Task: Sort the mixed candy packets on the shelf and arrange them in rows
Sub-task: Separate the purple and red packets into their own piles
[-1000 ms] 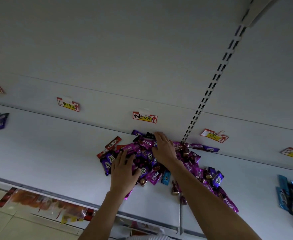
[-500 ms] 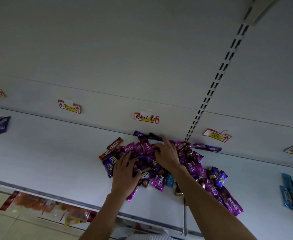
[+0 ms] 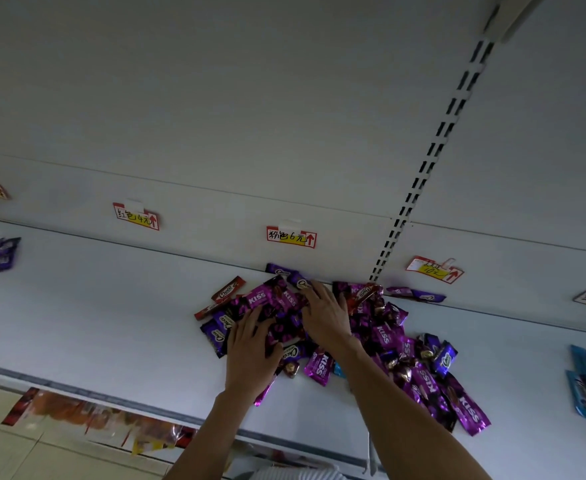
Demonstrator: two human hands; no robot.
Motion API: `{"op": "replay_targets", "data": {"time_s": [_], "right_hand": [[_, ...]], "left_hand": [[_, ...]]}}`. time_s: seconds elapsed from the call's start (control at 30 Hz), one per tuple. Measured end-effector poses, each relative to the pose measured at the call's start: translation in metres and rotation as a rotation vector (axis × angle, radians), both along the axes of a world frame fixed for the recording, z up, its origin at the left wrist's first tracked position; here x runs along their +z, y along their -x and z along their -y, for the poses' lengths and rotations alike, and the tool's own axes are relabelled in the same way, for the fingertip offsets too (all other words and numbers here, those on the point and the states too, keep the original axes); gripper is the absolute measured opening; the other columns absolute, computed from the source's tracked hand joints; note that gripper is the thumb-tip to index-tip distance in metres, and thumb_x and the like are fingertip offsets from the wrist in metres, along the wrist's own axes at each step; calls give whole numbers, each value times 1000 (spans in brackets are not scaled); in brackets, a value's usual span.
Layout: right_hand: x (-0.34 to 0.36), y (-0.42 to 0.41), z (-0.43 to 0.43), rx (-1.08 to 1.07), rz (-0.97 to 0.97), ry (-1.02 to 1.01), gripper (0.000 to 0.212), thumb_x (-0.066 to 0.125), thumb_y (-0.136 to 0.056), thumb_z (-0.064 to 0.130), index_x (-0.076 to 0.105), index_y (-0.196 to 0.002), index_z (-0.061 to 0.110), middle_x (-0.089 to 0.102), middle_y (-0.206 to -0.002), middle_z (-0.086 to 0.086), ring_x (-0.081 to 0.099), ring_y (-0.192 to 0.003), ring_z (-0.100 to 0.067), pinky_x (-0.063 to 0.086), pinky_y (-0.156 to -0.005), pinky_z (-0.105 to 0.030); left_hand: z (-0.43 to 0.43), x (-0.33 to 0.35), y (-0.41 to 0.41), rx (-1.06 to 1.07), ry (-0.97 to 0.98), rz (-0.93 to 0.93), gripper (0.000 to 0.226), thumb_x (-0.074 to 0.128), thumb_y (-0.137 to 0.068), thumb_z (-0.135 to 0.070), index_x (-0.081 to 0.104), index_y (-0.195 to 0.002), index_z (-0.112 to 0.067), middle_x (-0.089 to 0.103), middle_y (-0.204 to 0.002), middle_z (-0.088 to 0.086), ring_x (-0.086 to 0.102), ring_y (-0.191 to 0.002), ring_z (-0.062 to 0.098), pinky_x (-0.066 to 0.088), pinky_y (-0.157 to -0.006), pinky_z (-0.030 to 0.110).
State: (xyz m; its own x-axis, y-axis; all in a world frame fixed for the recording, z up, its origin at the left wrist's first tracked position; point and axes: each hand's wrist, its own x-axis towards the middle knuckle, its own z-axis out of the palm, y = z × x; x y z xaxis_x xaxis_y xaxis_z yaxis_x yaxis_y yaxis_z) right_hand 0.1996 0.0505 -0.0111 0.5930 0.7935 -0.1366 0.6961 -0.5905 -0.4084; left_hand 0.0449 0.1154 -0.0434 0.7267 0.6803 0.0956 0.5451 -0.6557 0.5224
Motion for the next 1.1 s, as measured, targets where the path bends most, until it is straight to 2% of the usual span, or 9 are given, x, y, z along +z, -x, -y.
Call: {"op": "replay_targets", "data": {"time_s": [0.2, 0.27, 0.33, 0.43, 0.5, 0.57, 0.67, 0.9, 1.1], "right_hand": [[6, -4, 2, 12, 16, -29, 40, 47, -90, 24, 53, -129, 25, 43, -139, 6, 26, -134, -15, 14, -114, -51], [5, -2, 4, 2, 26, -114, 25, 49, -87, 19, 68, -104, 18, 56, -122, 3, 39, -123, -15, 24, -110, -49], [4, -2, 5, -47, 50, -265, 18, 51, -84, 10, 70, -84, 10, 64, -105, 0, 50, -108, -17, 37, -101, -45], [6, -3, -4, -40, -4, -328, 31, 52, -84, 6, 61, -114, 8, 59, -120, -6, 53, -111, -22, 40, -102, -42], [11, -2, -16, -5, -122, -234, 54, 49, -85, 7, 39, -137, 9, 45, -139, -8, 43, -126, -26, 34, -107, -40], [14, -2, -26, 24, -185, -131, 69, 48, -85, 8, 19, -148, 14, 28, -152, -6, 30, -137, -26, 27, -112, -41], [14, -3, -35, 54, -151, -22, 76, 47, -85, 12, 8, -150, 20, 20, -154, -3, 22, -140, -22, 22, -113, -44], [19, -1, -45, 59, -24, 63, 58, 52, -82, 12, 37, -138, 14, 28, -143, -5, 22, -133, -24, 22, -108, -47], [16, 0, -50, 75, -110, 42, 78, 53, -81, 8, 15, -148, 19, 25, -149, -6, 21, -138, -27, 17, -113, -52]], "left_hand": [[-3, 3, -1, 50, 8, 56, 45, 45, -74, -41, 64, -106, -14, 59, -121, 11, 53, -114, 35, 44, -94, 54], [-3, 7, -1, 80, 3, 107, 35, 57, -76, -29, 63, -106, -11, 60, -115, 11, 55, -110, 35, 47, -90, 53], [-5, 8, 0, 99, 0, 151, 31, 68, -75, -15, 63, -105, -9, 60, -113, 12, 54, -108, 35, 48, -89, 51], [-7, 11, 2, 117, 12, 162, 31, 70, -74, -11, 62, -104, -8, 60, -114, 11, 54, -108, 32, 47, -90, 48], [-7, 12, 5, 129, -5, 183, 30, 62, -75, -16, 62, -104, -8, 60, -114, 11, 56, -105, 31, 48, -88, 48], [-10, 14, 10, 168, 9, 212, 36, 53, -73, -19, 63, -106, -8, 61, -114, 11, 57, -106, 30, 48, -89, 48], [-17, 13, 20, 267, 36, 213, 38, 44, -77, -18, 62, -108, -5, 60, -116, 13, 56, -109, 32, 46, -93, 46], [-27, 10, 40, 359, -5, 225, 33, 48, -80, -3, 65, -107, -5, 64, -110, 16, 57, -102, 36, 48, -88, 46], [-32, 6, 46, 355, 48, 174, 35, 42, -83, -7, 63, -110, -7, 64, -111, 13, 55, -104, 34, 47, -89, 43]]}}
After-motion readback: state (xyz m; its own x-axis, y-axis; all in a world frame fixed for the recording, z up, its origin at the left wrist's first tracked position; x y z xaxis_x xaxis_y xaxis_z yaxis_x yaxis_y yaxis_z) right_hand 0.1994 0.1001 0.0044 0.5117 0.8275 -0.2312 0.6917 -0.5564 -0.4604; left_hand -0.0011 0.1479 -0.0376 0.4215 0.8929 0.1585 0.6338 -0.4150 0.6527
